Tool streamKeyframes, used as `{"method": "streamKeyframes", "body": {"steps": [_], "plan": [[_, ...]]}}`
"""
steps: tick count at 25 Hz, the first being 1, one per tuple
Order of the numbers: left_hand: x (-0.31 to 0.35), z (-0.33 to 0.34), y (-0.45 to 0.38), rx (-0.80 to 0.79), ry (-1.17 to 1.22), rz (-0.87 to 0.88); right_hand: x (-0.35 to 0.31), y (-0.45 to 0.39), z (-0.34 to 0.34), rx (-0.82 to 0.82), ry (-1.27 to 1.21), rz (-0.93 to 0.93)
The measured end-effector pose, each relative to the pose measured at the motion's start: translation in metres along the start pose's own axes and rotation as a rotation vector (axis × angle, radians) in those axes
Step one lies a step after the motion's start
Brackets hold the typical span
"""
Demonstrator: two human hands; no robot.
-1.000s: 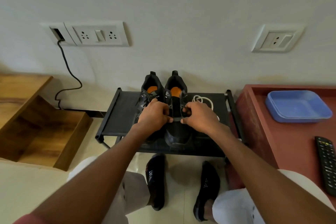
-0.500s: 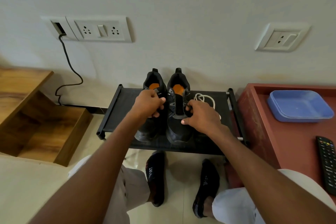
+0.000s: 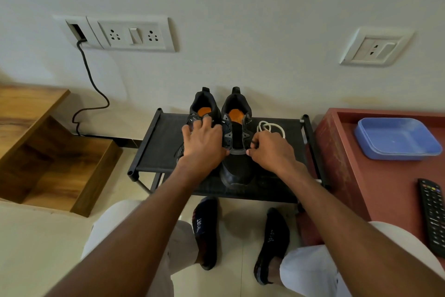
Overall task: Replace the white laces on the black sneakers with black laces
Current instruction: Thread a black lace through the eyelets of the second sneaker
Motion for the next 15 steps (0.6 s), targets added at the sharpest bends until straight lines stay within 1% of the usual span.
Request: {"method": "streamKeyframes", "body": {"steps": [3, 6, 8, 10, 12, 15], "plan": [[0.017, 0.01, -0.01, -0.053, 0.1, 0.041, 0.0, 0.0, 0.0, -0.015, 0.001, 0.005], [0.016, 0.011, -0.014, -0.034, 0.176, 0.042, 0.0, 0.001, 0.0, -0.024, 0.003, 0.007], [0.008, 0.01, -0.016, -0.039, 0.276, 0.0, 0.0, 0.001, -0.001, -0.027, -0.007, 0.017], [-0.001, 0.012, -0.017, -0.077, 0.356, -0.05, 0.001, 0.001, -0.001, -0.036, -0.013, 0.026], [0.0, 0.014, -0.017, -0.113, 0.326, -0.05, 0.001, 0.001, 0.0, -0.047, 0.009, 0.041], [0.007, 0.008, -0.018, -0.094, 0.267, -0.028, 0.0, 0.0, -0.003, -0.018, 0.116, 0.054]]}}
Point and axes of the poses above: each hand's wrist, its own y-axis away from the middle knuckle, its own z-axis out of the palm, x = y × z, the point moved 10 cm from there along -y, towards the middle knuckle, and after that the axes turned 3 degrees about -y, right-handed, at the moved point
